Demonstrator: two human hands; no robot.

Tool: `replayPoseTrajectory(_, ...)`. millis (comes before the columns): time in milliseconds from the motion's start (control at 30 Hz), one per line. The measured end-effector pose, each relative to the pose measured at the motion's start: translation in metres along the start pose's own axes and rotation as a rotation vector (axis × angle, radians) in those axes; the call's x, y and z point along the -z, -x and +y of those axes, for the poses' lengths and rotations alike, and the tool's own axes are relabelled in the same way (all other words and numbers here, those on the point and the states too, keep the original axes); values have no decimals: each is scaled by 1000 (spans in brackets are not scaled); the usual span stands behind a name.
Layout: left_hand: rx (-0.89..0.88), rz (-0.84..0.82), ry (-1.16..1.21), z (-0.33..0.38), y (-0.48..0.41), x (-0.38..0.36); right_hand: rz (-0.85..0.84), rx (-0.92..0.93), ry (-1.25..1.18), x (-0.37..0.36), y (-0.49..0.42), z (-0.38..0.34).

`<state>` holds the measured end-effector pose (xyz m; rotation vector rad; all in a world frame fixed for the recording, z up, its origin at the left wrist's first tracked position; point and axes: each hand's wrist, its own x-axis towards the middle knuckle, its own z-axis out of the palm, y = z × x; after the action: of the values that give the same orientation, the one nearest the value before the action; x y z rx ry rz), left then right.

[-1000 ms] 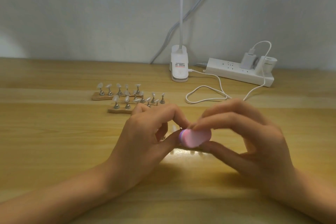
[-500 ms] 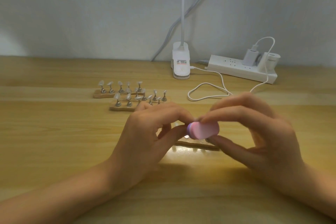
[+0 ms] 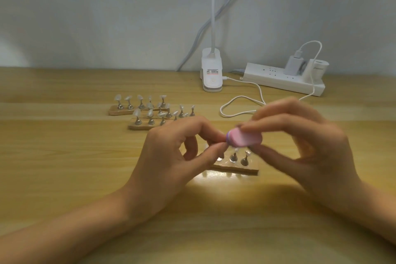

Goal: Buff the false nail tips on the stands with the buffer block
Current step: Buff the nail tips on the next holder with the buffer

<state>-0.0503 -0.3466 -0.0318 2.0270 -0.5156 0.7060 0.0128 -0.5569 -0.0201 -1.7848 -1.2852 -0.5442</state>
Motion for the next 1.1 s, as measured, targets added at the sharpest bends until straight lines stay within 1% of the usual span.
replayPoseTrajectory(67, 8, -4, 16, 1, 0, 1, 14, -10, -10, 0, -1, 0)
replayPoseTrajectory(167, -9, -12, 20, 1, 1, 0, -17, 34, -14, -1, -1, 0)
replayPoseTrajectory(267, 4, -12, 25, 1, 1, 1, 8, 0, -9, -1, 0, -2)
replayPoseTrajectory(367, -3, -8, -13, 1, 1, 0, -20, 46, -18, -3, 0, -3)
replayPoseTrajectory(467, 21, 5, 38, 0, 2, 0, 23, -8, -13, -2, -1, -1)
replayPoseTrajectory(600, 14, -20, 22, 1, 1, 0, -32, 43, -31, -6, 0, -4)
replayPoseTrajectory(700, 47, -5, 58, -1, 0, 1, 11, -12, -38, -3, -1, -2)
replayPoseTrajectory(833, 18, -35, 14, 0, 0, 0, -21, 31, -37, -6, -2, -3)
replayPoseTrajectory(933, 27, -25, 12, 0, 1, -1, 29, -26, -29, -3, -3, -1)
replayPoseTrajectory(1033, 41, -30, 23, 0, 1, 0, -46, 37, -15, -6, 0, -5)
replayPoseTrajectory(1100, 49, -26, 42, 0, 0, 1, -47, 31, -21, -5, 0, -3)
